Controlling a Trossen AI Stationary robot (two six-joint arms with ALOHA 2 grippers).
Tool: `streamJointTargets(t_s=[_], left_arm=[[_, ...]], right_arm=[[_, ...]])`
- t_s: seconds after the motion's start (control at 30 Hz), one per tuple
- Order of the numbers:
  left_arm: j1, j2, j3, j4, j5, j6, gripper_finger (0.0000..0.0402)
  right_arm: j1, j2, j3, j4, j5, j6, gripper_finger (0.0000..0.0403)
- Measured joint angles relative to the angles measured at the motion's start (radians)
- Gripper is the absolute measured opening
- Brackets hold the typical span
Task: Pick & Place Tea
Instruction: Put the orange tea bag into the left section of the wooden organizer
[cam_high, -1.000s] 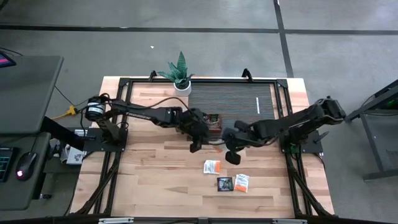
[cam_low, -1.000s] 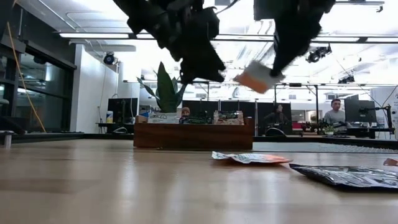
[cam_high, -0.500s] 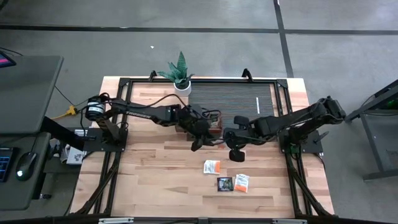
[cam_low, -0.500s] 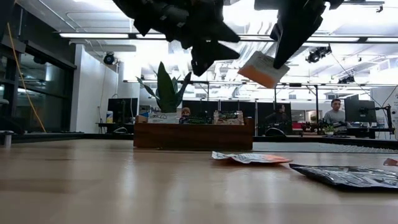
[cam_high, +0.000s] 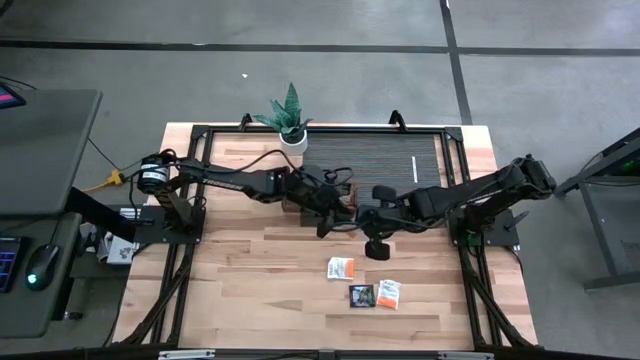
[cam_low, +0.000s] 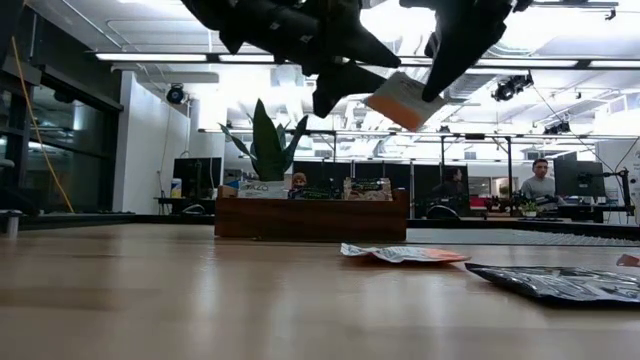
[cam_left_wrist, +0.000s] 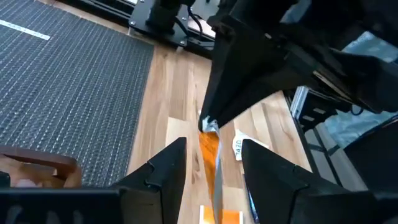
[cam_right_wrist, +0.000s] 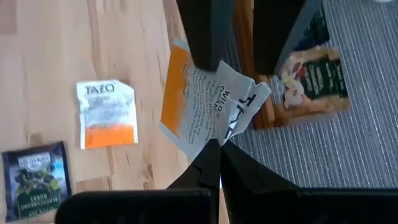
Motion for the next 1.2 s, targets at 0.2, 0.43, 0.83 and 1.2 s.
streamJointTargets(t_s=[0.2, 0.43, 0.83, 1.2], left_arm=[[0.0, 0.029, 0.0, 0.018, 0.002, -0.049, 0.0153], [0.0, 0.036, 0.001, 0.021, -0.025, -0.062, 0.0143], [0.0, 0.036, 0.001, 0.024, 0.022, -0.06, 0.0009], [0.0, 0.036, 0.001, 0.019, -0.039, -0.059, 0.0001]], right_arm=[[0.0, 0.0, 0.0, 0.037, 0.008, -0.023, 0.0], [0.002, 0.0, 0.0, 0.037, 0.01, -0.045, 0.0], [0.002, -0.001, 0.0, 0.038, 0.011, -0.05, 0.0], [-0.001, -0.013, 0.0, 0.023, 0.013, 0.073, 0.0066]])
